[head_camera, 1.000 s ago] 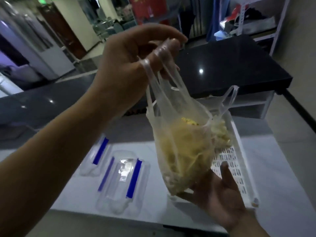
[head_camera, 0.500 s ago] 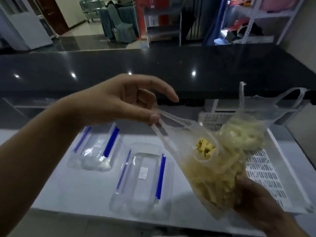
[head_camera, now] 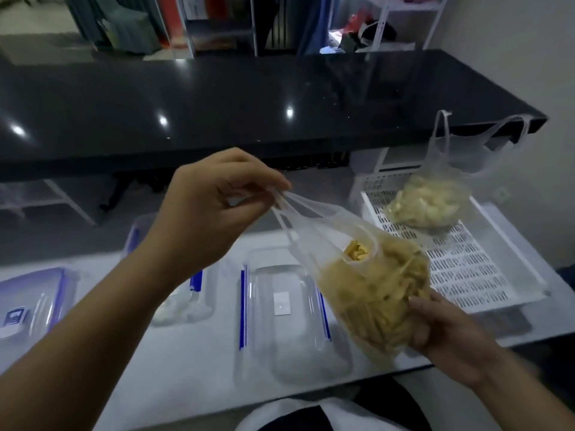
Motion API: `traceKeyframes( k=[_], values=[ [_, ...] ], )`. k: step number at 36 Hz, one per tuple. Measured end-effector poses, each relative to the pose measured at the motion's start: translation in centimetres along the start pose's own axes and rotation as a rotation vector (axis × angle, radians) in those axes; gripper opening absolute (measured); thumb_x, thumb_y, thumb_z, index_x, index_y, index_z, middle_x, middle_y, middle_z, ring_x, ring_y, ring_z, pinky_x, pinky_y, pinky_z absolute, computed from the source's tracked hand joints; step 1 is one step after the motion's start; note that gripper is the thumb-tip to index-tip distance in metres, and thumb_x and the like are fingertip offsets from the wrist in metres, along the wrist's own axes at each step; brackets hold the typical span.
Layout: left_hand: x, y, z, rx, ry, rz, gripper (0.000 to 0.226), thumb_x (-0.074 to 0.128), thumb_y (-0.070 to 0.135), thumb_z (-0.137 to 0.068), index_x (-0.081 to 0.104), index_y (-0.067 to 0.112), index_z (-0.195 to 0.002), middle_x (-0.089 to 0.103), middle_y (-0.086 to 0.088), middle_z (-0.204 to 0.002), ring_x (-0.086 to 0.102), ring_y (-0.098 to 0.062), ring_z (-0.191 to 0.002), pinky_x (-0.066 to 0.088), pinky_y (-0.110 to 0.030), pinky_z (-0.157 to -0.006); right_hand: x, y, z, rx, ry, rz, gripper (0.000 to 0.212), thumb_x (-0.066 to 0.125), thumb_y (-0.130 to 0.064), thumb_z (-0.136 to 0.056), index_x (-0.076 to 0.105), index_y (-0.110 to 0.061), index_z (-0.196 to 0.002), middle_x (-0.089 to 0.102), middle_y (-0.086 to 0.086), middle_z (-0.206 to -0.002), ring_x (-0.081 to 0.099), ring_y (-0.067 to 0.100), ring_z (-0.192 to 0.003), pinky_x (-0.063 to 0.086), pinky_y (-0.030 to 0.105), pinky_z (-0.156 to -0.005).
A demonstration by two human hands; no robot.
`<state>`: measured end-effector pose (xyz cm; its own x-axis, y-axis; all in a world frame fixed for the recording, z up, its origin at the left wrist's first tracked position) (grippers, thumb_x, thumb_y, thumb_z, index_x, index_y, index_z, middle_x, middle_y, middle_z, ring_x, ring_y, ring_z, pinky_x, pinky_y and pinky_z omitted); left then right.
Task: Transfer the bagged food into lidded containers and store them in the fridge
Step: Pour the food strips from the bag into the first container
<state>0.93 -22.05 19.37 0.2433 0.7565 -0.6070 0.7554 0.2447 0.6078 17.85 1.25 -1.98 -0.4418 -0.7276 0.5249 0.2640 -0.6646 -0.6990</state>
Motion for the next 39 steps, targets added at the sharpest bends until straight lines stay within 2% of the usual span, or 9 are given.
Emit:
traceKeyframes(
  k=[5,7,10,15,20,24,27,34,39],
  values=[
    [0.4,-2.9,1.0,-0.077,0.049,0.081,0.027,0.071,0.002,-0.087,0.071,0.026,-0.099,0.069,0.004,-0.1,0.069,-0.007,-0.092,0.055,-0.017,-0.086,-0.9,-0.2,0.1,-0.034,0.098,0.111,0.059,0.068,-0.002,-0.067,0.056,0.006,-0.125,0.042,0.038,-0.107,0.056,0.047,-0.102,0.061,0.051,-0.073],
    [0.9,-4.1,1.9,-0.089,0.079,0.074,0.029,0.071,-0.002,-0.087,0.072,0.024,-0.1,0.069,0.002,-0.099,0.068,-0.006,-0.091,0.053,-0.014,-0.085,-1.3,-0.2,0.1,-0.041,0.136,0.188,0.059,0.065,0.0,-0.07,0.054,0.003,-0.128,0.052,0.043,-0.111,0.057,0.05,-0.105,0.058,0.052,-0.077],
    [1.6,-5.7,3.7,-0.096,0.173,-0.043,0.023,0.07,-0.003,-0.087,0.075,0.014,-0.101,0.065,0.002,-0.097,0.064,-0.007,-0.087,0.05,-0.008,-0.082,-1.5,-0.4,0.0,-0.05,0.209,0.281,0.056,0.067,-0.003,-0.07,0.059,-0.006,-0.125,0.067,0.025,-0.121,0.065,0.047,-0.107,0.05,0.056,-0.086],
    [3.2,-9.0,7.1,-0.109,0.26,-0.213,0.019,0.074,-0.011,-0.08,0.076,0.003,-0.093,0.058,0.001,-0.094,0.055,-0.005,-0.078,0.046,-0.004,-0.079,-0.8,-1.2,-0.4,-0.026,0.279,0.418,0.059,0.077,-0.011,-0.057,0.066,-0.017,-0.115,0.07,0.023,-0.114,0.065,0.039,-0.094,0.039,0.05,-0.079],
    [5.6,-12.0,9.3,-0.217,0.143,-0.237,0.015,0.078,-0.008,-0.078,0.074,0.004,-0.087,0.062,-0.003,-0.09,0.06,-0.017,-0.073,0.059,-0.027,-0.068,-0.4,-2.0,-1.3,0.044,0.256,0.56,0.055,0.077,-0.014,-0.057,0.068,-0.024,-0.111,0.074,0.017,-0.106,0.071,0.039,-0.094,0.051,0.05,-0.077],
    [6.3,-13.7,10.0,-0.302,0.06,-0.247,0.018,0.078,0.001,-0.079,0.071,0.014,-0.089,0.064,0.006,-0.092,0.06,-0.013,-0.075,0.049,-0.019,-0.066,-0.8,-2.5,-1.7,0.088,0.191,0.603,0.058,0.085,-0.014,-0.053,0.071,-0.032,-0.106,0.075,0.013,-0.108,0.074,0.034,-0.092,0.058,0.046,-0.071],
    [7.1,-15.3,10.8,-0.387,0.038,-0.246,0.019,0.075,0.006,-0.083,0.071,0.016,-0.098,0.066,0.006,-0.099,0.063,-0.016,-0.084,0.055,-0.031,-0.074,-0.9,-2.4,-2.5,0.129,0.18,0.642,0.055,0.083,-0.02,-0.055,0.07,-0.036,-0.106,0.075,0.011,-0.109,0.074,0.033,-0.093,0.057,0.046,-0.074],
    [8.9,-16.8,12.0,-0.491,0.031,-0.174,0.056,0.07,0.012,-0.088,0.053,0.025,-0.14,0.058,0.007,-0.137,0.046,0.002,-0.118,0.029,-0.003,-0.092,-1.2,-3.1,-3.5,0.13,0.183,0.709,0.053,0.083,-0.017,-0.057,0.071,-0.037,-0.104,0.076,0.011,-0.107,0.074,0.033,-0.091,0.058,0.042,-0.067],
    [9.5,-17.1,12.3,-0.547,0.053,-0.114,0.059,0.073,0.019,-0.089,0.05,0.024,-0.144,0.054,0.001,-0.145,0.05,-0.017,-0.131,0.035,-0.024,-0.101,-1.4,-4.2,-3.3,0.101,0.183,0.71,0.052,0.081,-0.02,-0.054,0.072,-0.035,-0.103,0.076,0.013,-0.104,0.074,0.034,-0.089,0.059,0.044,-0.069]
  ],
)
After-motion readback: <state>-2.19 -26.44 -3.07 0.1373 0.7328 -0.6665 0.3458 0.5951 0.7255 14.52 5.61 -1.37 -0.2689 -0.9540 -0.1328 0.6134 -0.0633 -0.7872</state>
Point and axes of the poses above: each hand's wrist, its own z-axis away from the middle knuckle, its own x-axis out of the palm, y = z × x, the point moved 8 cm from there along -z, towards the middle knuckle
